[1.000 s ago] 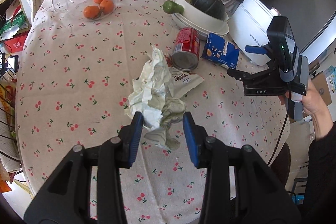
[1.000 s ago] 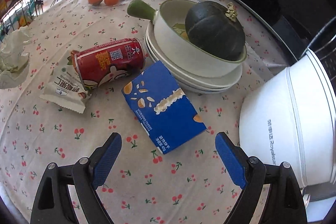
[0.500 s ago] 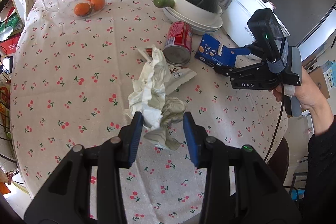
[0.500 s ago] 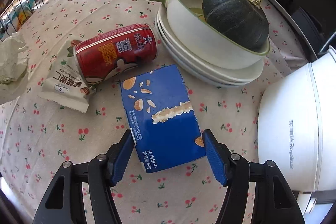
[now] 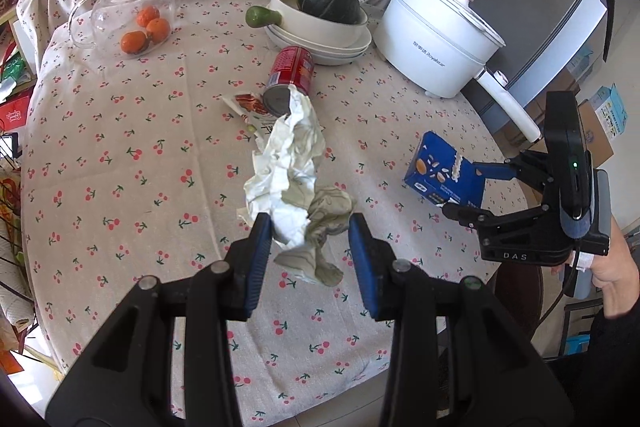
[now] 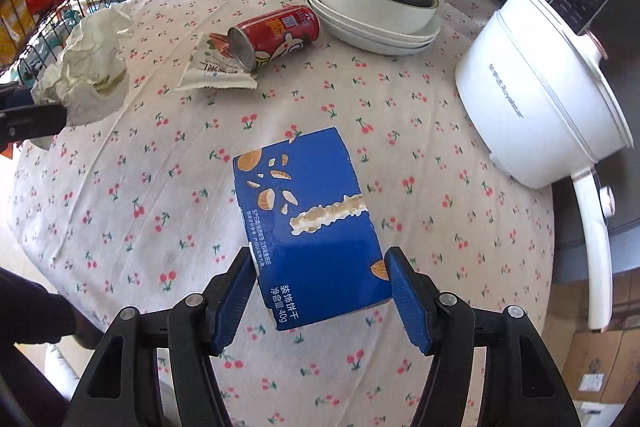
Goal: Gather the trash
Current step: 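Grasp the blue almond biscuit box with the right tool, then carry the white bag and biscuit box over the brown bin and open both tools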
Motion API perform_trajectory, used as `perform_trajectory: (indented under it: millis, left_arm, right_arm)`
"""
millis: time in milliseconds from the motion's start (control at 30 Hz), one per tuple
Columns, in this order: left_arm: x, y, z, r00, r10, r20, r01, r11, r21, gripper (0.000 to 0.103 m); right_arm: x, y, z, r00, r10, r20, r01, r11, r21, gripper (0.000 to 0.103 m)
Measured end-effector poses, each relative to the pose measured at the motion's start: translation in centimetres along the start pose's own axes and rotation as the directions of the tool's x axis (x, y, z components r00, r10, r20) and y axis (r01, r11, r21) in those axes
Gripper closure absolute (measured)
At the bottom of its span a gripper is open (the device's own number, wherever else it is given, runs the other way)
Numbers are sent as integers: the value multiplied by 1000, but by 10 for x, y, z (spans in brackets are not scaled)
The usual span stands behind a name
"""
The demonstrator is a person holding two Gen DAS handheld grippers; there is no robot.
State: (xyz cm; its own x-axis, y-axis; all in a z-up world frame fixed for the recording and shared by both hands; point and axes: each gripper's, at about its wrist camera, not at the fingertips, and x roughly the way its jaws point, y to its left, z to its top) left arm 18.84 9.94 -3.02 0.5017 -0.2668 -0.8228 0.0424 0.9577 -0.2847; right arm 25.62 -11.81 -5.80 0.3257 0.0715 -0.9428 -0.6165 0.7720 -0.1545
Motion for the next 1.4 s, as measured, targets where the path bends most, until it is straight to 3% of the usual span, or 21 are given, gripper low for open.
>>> perform_trajectory:
  millis: [400, 733, 1067, 1400]
  left_arm:
    - [12, -59, -31, 999, -9, -40, 15, 988, 151, 62]
    - [29, -121, -48, 997, -32, -77, 52, 958, 280, 61]
    - [62, -208, -88, 982, -79, -174, 148, 890, 432, 61]
    - [88, -286, -115, 943, -175, -282, 300, 811, 503, 60]
  right_arm:
    - [-37, -15, -99, 1000, -21, -5, 22, 983, 182, 36]
    - [-56, -43, -175, 999, -34, 8, 29, 941, 338, 36]
    - [-66, -78, -245, 997, -78, -6, 71, 873, 483, 36]
    - [-72, -107, -314, 994, -101, -49, 110, 800, 589, 36]
